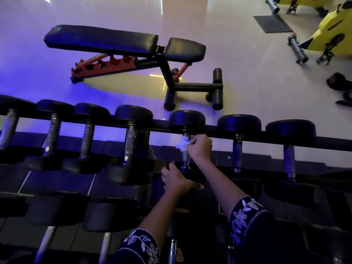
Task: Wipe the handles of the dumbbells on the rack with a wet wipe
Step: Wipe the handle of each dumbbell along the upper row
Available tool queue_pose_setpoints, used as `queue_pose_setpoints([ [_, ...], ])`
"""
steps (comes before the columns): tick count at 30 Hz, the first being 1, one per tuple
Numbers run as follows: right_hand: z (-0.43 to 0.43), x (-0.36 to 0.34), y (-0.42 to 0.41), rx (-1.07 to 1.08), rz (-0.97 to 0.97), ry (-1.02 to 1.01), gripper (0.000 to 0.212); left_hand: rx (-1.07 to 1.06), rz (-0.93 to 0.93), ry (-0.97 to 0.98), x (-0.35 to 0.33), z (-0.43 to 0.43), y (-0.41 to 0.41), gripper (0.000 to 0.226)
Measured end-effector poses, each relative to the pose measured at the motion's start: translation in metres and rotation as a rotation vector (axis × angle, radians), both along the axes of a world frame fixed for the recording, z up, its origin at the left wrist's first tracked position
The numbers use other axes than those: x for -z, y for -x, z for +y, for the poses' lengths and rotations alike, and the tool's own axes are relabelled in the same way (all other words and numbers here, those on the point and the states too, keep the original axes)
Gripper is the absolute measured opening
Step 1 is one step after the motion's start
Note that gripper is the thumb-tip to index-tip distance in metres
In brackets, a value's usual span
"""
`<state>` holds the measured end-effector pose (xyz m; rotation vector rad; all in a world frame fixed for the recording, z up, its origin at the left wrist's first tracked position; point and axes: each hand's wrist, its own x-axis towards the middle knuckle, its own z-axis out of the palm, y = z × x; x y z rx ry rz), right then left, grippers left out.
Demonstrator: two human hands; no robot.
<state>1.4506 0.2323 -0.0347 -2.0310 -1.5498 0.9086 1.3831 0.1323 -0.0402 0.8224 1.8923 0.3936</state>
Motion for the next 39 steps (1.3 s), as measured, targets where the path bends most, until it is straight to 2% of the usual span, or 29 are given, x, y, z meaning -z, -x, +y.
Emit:
queue_pose_setpoints([
  [5, -0.039, 0.012, -0.010, -0.079, -0.049, 0.056, 0.010, -0.008, 0.016, 0.020, 0.003, 0.003, 0.001, 0.107],
  [9, -0.002, 0.002, 0.000, -0.048, -0.029, 0.014, 0.018, 0.003, 0.025, 0.021, 0.003, 0.003, 0.001, 0.123],
  [14, 0.022, -0.008, 0.007, 0.005, 0.004, 0.001, 0.015, 0.010, 0.034, 0.015, 0.001, 0.002, 0.000, 0.128],
  [16, 0.005, -0.002, 0.002, -0.007, -0.012, 0.011, 0.015, 0.024, 0.029, 0.023, 0.003, 0.002, 0.001, 0.126],
  [21, -0.047, 0.012, -0.010, -0.058, -0.004, 0.021, 0.008, 0.031, 0.053, 0.018, 0.005, 0.005, 0.001, 0.105],
  [25, -0.019, 0.006, -0.004, -0.033, 0.033, 0.005, 0.020, 0.012, 0.041, 0.042, 0.005, 0.003, 0.001, 0.123],
  [27, 0.005, 0.001, 0.001, -0.009, 0.044, -0.018, 0.015, 0.012, 0.032, 0.032, 0.004, 0.002, 0.001, 0.129],
  [31, 0.023, -0.002, 0.006, 0.046, 0.078, -0.012, 0.015, 0.017, 0.034, 0.015, 0.002, 0.003, 0.002, 0.128],
  [39, -0.036, 0.018, -0.008, -0.053, 0.036, 0.023, 0.023, 0.026, 0.023, 0.011, 0.010, 0.004, 0.007, 0.113],
])
